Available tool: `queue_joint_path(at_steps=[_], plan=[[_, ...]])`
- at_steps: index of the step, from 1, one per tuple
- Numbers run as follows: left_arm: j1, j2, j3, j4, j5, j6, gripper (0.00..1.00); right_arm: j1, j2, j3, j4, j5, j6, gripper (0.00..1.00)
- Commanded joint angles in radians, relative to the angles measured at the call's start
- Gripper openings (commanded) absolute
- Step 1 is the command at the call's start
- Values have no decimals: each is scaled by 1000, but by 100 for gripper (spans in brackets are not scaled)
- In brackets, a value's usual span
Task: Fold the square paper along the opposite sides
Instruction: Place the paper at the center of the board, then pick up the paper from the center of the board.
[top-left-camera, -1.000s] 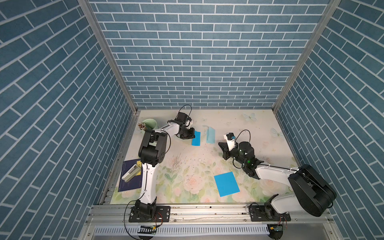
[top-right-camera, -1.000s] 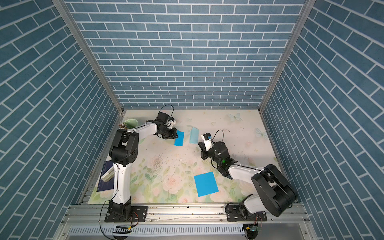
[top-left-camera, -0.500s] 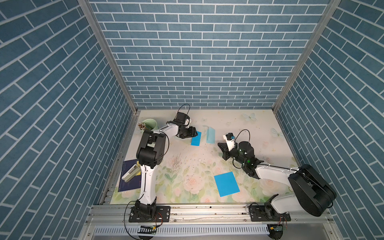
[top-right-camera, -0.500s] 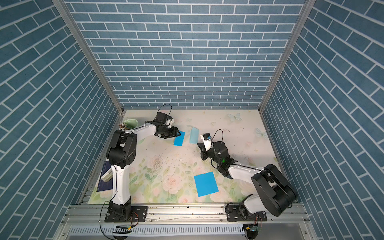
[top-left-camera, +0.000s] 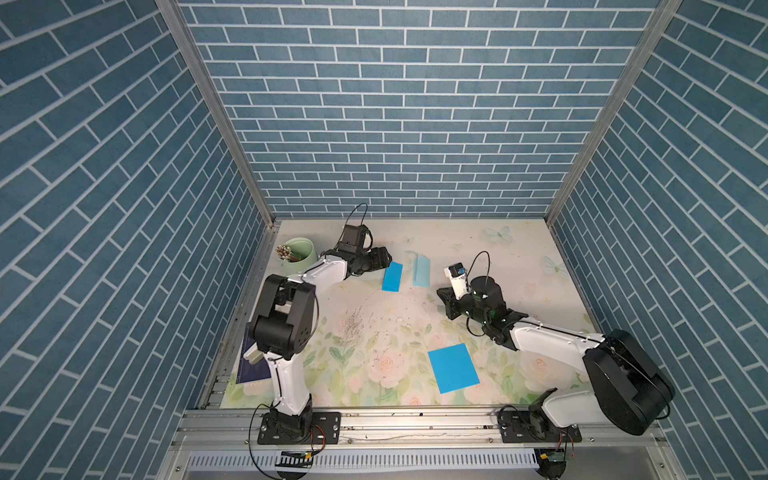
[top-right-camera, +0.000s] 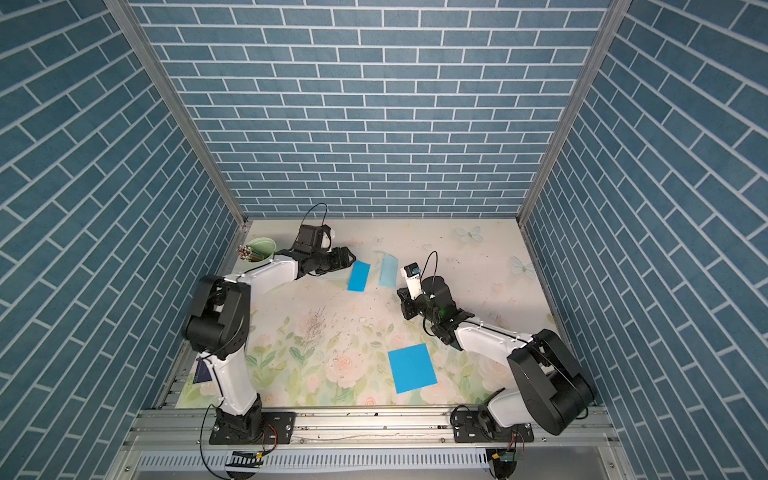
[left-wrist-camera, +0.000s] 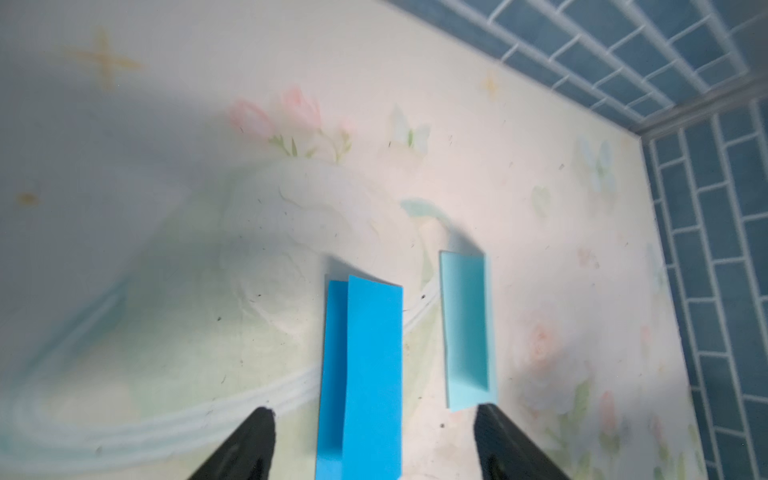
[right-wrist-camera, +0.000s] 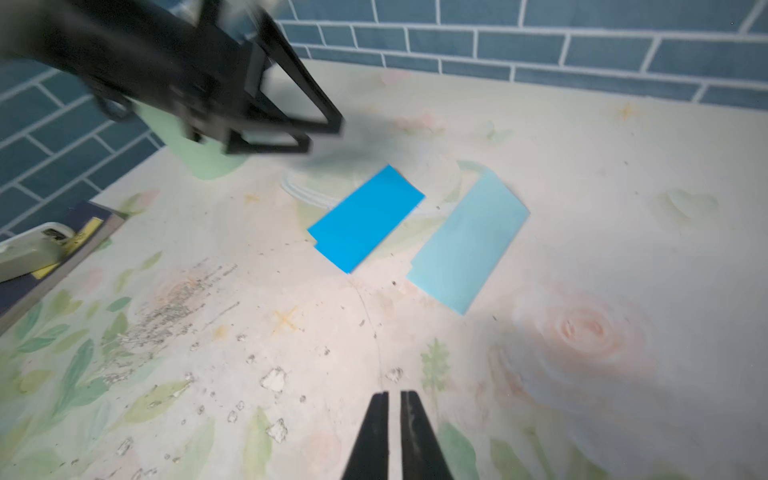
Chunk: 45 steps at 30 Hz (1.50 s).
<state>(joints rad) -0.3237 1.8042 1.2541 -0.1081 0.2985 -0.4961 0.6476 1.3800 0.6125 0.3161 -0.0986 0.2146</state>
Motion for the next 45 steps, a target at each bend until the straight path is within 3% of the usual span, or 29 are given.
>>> queue_joint_path(at_steps=[1,5,8,14,21,28,31,34,37,45], plan=[[-63,-162,-90,21,-138,-21,91,47,-84,-8,-407,167,91,16],[-180,-303,-238,18,-211,-70,100,234,-210,-70,-602,316,242,18],[-279,-384,-326,21,-272,-116,100,403,-271,-106,-681,406,402,18],[-341,-510,-466,48,-276,-186,100,562,-189,-194,-596,434,542,19],[-344,-588,-521,40,-216,-193,100,549,-31,-203,-420,430,531,20],[-343,-578,-564,50,-185,-209,100,389,164,-64,-233,298,425,20],[-342,-566,-589,75,-147,-238,100,339,190,45,-248,263,379,20],[-347,-563,-609,95,-125,-278,100,314,126,48,-270,227,374,29],[-359,-546,-612,106,-108,-306,100,284,-4,-46,-270,180,402,37],[-445,-363,-550,129,-67,-338,93,216,-218,-275,-232,97,437,44]])
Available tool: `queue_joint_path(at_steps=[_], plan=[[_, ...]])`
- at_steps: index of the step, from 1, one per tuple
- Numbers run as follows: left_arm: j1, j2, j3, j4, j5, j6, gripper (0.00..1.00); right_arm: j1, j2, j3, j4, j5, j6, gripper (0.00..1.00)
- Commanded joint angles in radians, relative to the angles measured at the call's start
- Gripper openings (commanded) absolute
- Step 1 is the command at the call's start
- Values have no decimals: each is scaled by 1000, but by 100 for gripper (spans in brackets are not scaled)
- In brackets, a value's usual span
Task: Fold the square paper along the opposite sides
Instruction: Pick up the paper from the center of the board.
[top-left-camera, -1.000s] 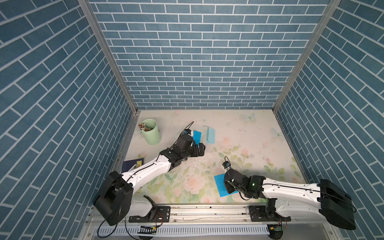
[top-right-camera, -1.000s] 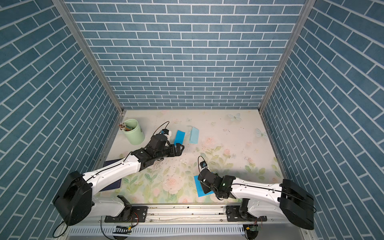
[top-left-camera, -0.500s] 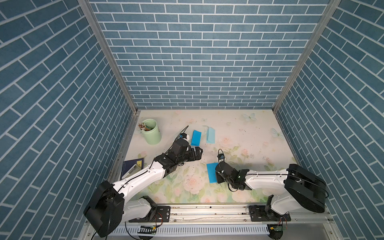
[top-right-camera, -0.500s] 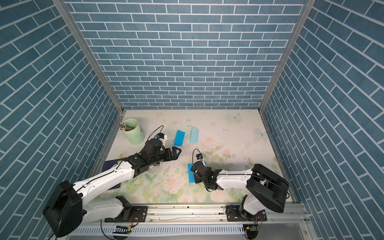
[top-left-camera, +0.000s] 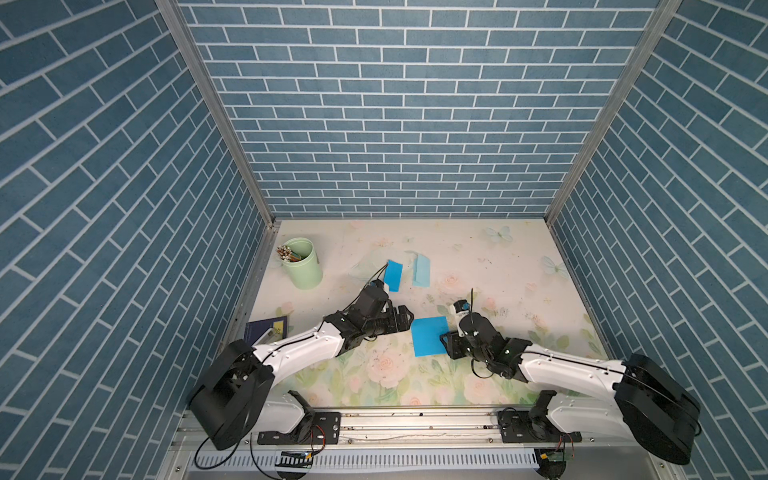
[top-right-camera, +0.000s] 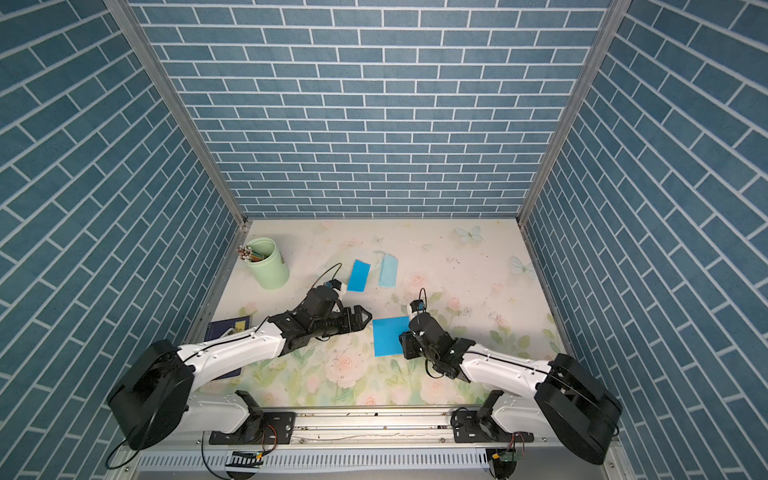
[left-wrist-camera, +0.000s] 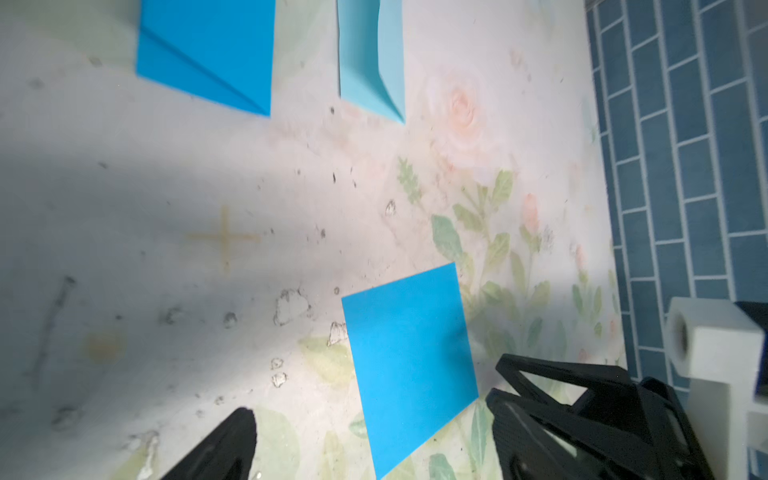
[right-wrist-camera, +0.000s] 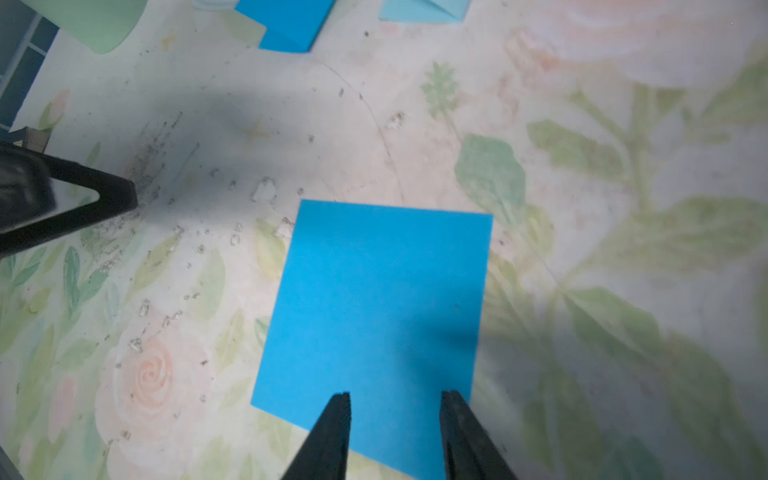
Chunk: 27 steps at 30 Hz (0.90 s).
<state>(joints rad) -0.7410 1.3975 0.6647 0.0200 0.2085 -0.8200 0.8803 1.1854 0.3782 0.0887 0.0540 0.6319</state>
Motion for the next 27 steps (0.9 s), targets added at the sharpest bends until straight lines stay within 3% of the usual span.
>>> queue_joint_path(at_steps=[1,10,19,22,27], plan=[[-34,64,48,-6,26,-12,93,-17,-26,-52,6,-70,22,45],[-36,279,42,152,114,-30,94,-18,82,-113,189,-208,14,45],[-35,330,66,132,89,-24,93,-17,272,-76,350,-300,-16,43],[-35,329,75,99,72,-18,92,-17,271,-32,285,-295,-41,40],[-37,228,99,4,14,-15,92,-55,28,67,-30,-150,-82,40]])
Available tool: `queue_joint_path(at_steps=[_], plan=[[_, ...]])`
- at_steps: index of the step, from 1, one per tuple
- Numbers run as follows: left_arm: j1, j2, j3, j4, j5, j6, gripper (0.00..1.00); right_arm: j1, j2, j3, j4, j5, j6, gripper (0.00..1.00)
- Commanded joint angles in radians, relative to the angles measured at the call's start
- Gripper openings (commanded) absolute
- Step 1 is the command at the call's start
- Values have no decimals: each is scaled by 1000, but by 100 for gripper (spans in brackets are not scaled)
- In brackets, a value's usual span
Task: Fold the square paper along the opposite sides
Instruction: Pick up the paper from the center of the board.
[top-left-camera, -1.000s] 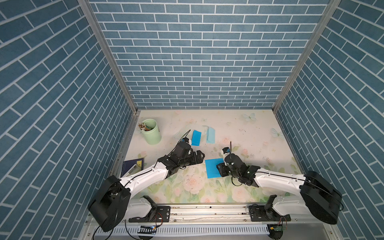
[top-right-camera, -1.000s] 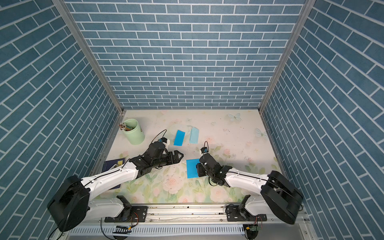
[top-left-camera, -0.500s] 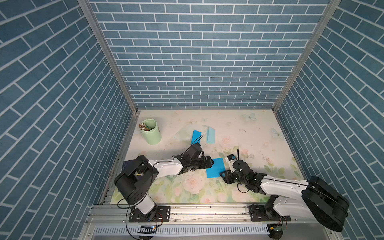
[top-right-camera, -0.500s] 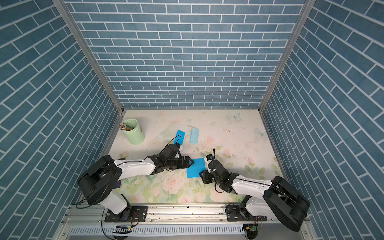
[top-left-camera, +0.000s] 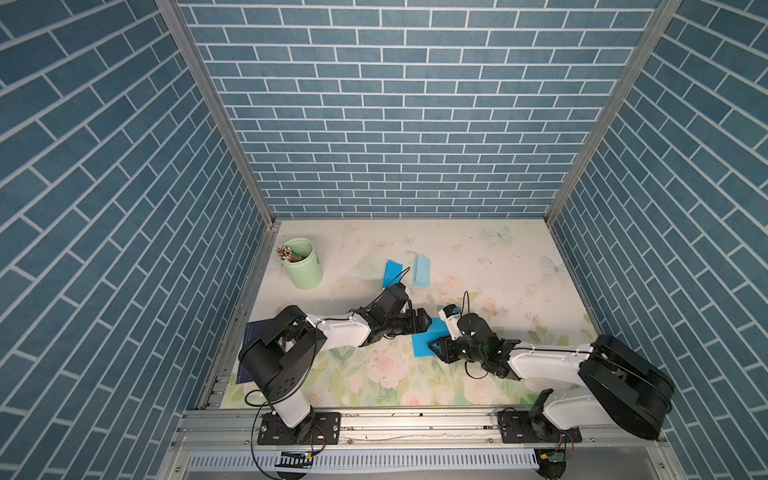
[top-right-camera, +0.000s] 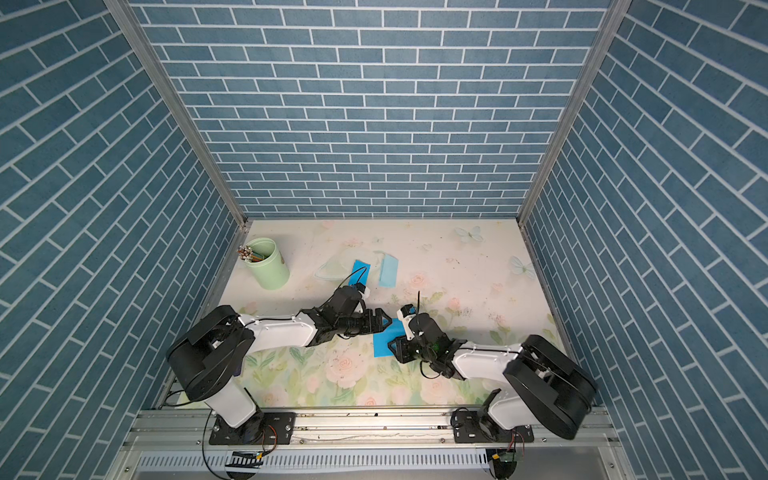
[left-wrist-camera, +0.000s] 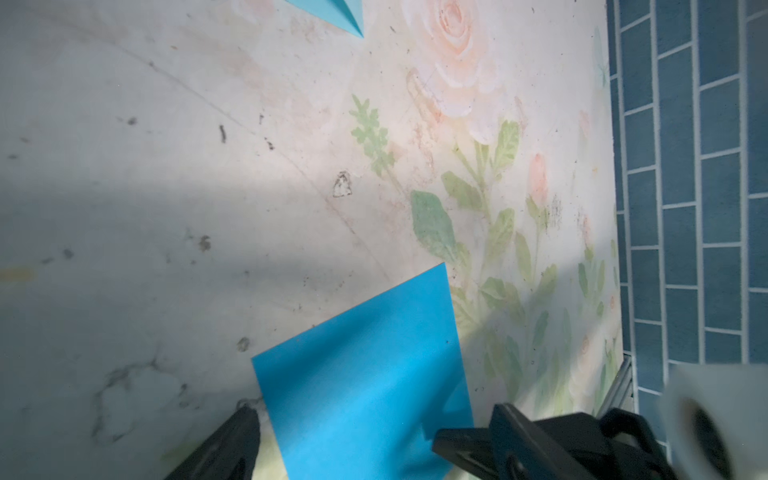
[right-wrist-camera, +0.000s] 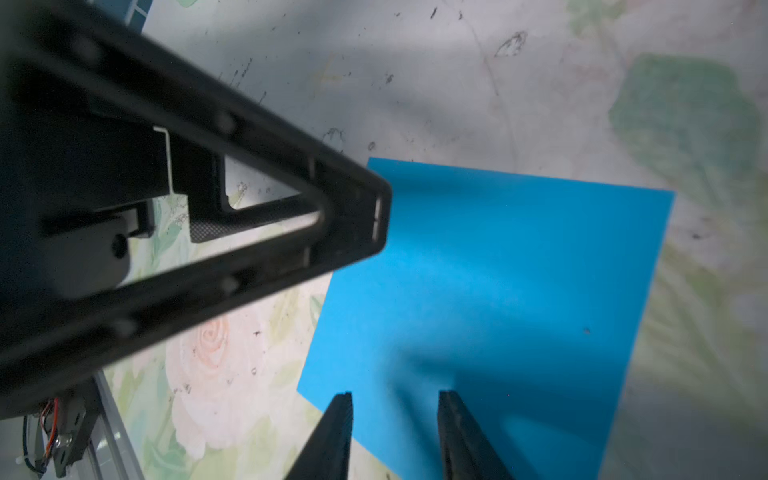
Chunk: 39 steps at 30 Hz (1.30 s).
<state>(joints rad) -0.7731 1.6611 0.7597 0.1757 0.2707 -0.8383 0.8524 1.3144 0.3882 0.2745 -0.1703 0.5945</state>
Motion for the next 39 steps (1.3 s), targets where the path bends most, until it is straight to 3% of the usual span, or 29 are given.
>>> queue_joint_path(at_steps=[1,8,19,26,29,33,39], plan=[[-7,-53,4,-164,-50,-1,92,-43,-127,63,-249,77,-45,40],[-32,-53,-34,-145,-14,-39,96,-85,-149,-35,-239,20,-11,42],[-37,100,-12,-33,94,-46,100,-82,35,-88,2,-107,8,44],[-32,123,-5,-37,90,-42,95,-60,167,-66,118,-160,17,42],[-22,97,0,-88,57,-29,94,-60,136,-31,44,-139,-4,41],[-7,-10,28,-203,-49,-5,95,-88,-41,32,-154,-36,-36,45],[-8,-54,51,-275,-59,1,100,-160,-84,45,-266,-65,-4,52]])
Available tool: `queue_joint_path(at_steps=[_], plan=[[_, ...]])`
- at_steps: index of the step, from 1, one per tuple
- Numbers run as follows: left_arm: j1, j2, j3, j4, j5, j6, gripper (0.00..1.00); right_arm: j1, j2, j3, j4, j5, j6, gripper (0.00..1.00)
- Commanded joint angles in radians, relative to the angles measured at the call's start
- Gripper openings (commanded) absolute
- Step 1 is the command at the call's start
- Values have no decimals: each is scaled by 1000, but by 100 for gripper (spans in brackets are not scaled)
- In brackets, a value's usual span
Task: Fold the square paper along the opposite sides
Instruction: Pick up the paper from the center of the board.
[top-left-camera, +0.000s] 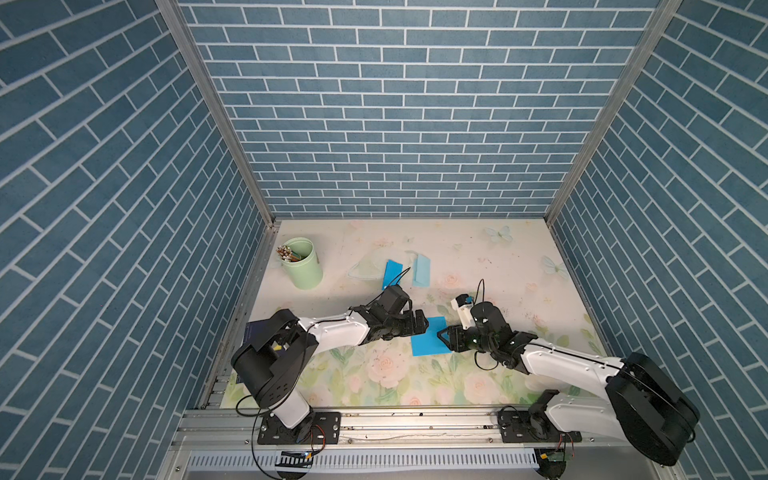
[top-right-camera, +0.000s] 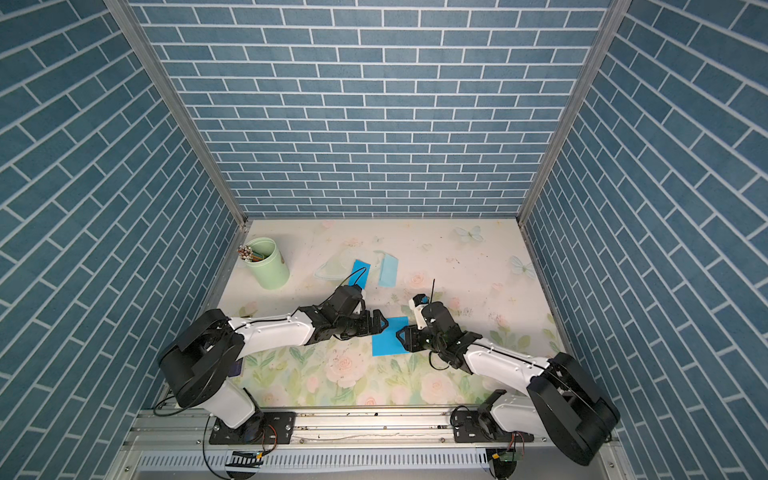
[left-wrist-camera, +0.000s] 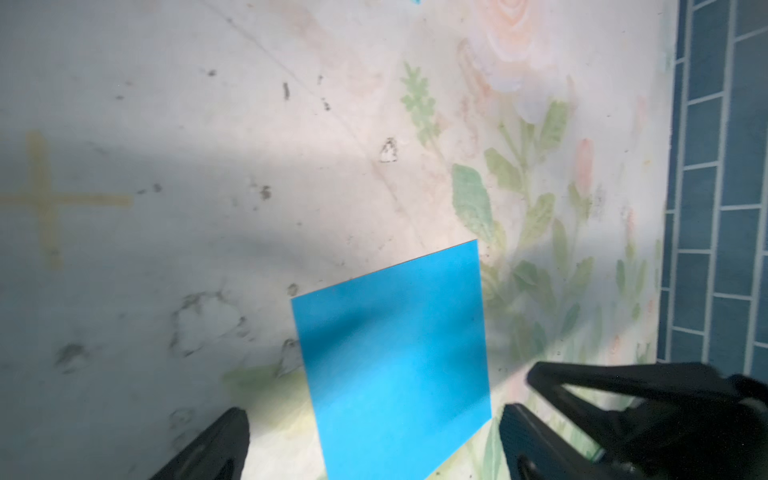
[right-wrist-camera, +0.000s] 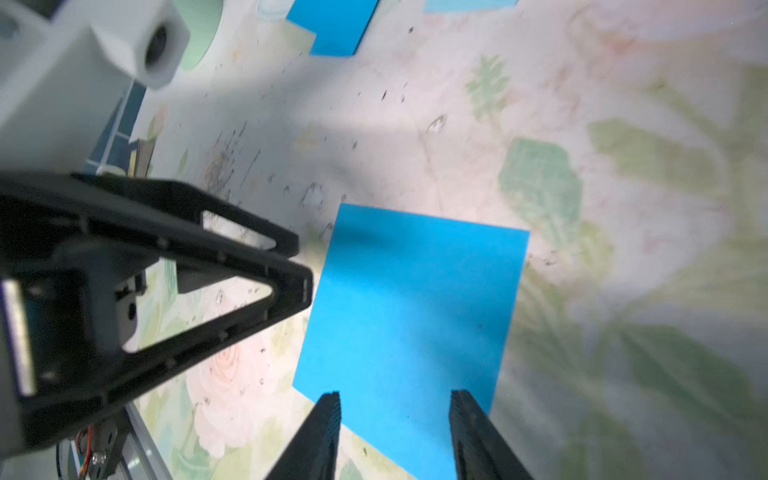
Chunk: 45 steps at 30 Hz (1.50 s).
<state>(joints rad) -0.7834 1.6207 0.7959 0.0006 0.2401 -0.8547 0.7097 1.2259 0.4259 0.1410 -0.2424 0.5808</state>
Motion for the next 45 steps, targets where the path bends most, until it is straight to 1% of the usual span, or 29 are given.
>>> queue_joint_path(at_steps=[1,4,7,10,13,20,28,30,32,34,38,42,45], plan=[[3,-9,10,-98,-19,17,100,-19,12,6,-140,1,18,53],[2,18,-7,-76,19,14,100,-21,40,0,-132,-22,48,58],[2,57,-15,-19,74,-5,100,-21,81,-27,-81,-62,75,59],[3,92,-11,13,100,-10,100,-21,137,-55,-12,-107,101,58],[3,115,-8,22,110,-9,100,-19,182,-58,7,-118,115,57],[3,143,-13,38,121,-8,100,-17,233,-53,29,-135,128,57],[5,164,-31,52,118,-2,99,15,289,-32,100,-165,110,56],[8,175,-30,55,116,2,94,20,285,-30,115,-170,102,56],[12,187,-32,56,114,6,85,22,284,-35,131,-173,99,56],[15,196,-31,55,113,13,72,22,286,-36,142,-175,96,56],[18,206,-30,44,102,24,54,25,289,-38,151,-175,96,56],[18,205,-29,31,88,34,43,26,287,-38,152,-175,94,56],[18,201,-30,22,77,39,39,25,285,-36,149,-172,92,55]])
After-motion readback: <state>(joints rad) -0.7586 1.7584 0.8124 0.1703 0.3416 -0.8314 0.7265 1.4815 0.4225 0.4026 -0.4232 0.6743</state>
